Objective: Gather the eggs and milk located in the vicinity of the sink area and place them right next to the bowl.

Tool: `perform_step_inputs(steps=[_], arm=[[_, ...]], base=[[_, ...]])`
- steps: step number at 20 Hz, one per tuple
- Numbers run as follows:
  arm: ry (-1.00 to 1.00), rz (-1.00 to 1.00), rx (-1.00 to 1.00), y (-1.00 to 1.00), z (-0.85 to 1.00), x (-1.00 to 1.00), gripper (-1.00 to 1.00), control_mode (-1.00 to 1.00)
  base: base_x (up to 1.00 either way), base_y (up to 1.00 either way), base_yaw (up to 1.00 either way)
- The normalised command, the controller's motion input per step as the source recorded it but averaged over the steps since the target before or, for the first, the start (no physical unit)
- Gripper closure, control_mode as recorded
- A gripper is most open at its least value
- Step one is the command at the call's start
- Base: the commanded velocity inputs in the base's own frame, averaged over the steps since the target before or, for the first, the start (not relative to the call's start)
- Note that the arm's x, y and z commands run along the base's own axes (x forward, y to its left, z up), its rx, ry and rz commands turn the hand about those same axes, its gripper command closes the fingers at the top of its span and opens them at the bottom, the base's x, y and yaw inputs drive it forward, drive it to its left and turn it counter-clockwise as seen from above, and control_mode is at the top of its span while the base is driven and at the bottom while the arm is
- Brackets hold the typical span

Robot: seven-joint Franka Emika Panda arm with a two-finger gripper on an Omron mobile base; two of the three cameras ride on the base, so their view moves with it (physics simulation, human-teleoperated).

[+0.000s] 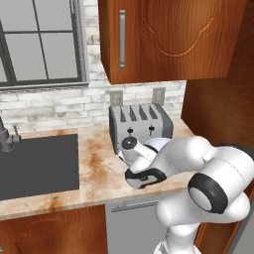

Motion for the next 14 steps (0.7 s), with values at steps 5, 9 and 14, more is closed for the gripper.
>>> perform_step_inputs(steps=[5, 9, 14], arm=[[-0.02, 0.0, -0.01, 0.23, 0.14, -0.12, -1.0, -1.0], [0.0, 0.0, -0.04, 0.33, 0.15, -0.27, -1.0, -1.0], [-0.05, 0.0, -0.07, 0.3, 0.52, -0.32, -1.0, -1.0]], base=[[0.0, 0.0, 0.0], [0.0, 0.0, 0.0], [0.0, 0.0, 0.0]])
